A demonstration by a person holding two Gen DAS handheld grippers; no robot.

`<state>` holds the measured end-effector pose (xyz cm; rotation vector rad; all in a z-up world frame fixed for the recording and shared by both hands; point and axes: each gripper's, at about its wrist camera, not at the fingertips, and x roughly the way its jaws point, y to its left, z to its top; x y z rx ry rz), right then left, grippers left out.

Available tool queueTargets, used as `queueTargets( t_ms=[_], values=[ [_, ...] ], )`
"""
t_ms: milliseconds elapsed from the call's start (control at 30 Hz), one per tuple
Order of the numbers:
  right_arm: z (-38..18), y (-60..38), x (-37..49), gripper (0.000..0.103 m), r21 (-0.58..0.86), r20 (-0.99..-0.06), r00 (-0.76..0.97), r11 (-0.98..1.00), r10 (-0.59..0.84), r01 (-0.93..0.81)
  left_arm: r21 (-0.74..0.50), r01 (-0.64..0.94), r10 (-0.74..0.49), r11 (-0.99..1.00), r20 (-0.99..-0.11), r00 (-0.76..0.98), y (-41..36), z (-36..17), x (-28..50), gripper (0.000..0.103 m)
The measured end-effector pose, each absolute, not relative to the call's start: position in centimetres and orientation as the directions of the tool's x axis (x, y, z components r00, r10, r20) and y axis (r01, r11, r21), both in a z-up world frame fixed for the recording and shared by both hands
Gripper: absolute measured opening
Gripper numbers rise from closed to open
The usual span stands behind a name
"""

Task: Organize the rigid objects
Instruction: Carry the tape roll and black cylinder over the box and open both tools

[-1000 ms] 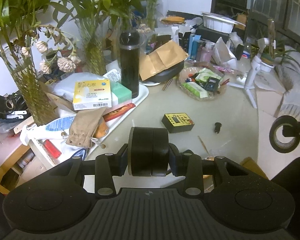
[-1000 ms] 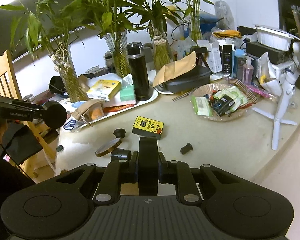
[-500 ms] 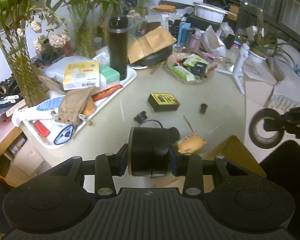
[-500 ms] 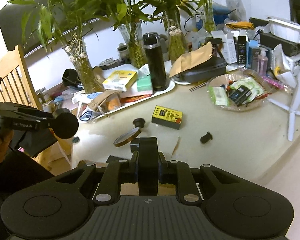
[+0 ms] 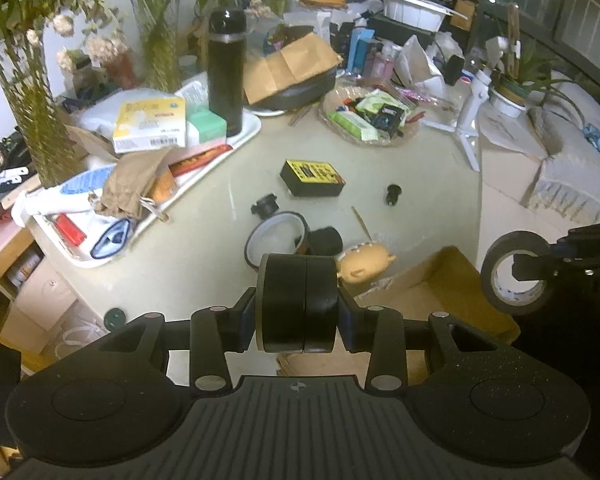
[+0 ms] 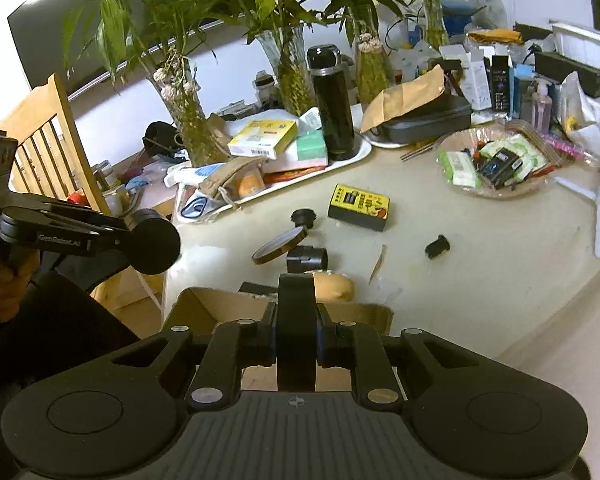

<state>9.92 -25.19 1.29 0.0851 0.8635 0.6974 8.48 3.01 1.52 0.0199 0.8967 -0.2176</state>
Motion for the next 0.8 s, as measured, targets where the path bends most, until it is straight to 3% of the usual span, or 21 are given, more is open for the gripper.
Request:
queueTargets(
  t_ms=[433,800],
  values=[
    [-0.9,-23.8,10.1,0.02,0.355,-0.715,0.386,0.778,0.584,-0.518,-0.117,0.182,-0.195,0.976,-0.845,0.499,1.8,-1.6,7.8,0.039],
    [-2.9,-23.1,11.4,0.02,0.351,-0.761,0.36,0.809,0.54,-0.471,-0.173,0.071,-0.186,0.982,-0.891,0.415,-0.1,-3.5,8.9,0.039]
  ],
)
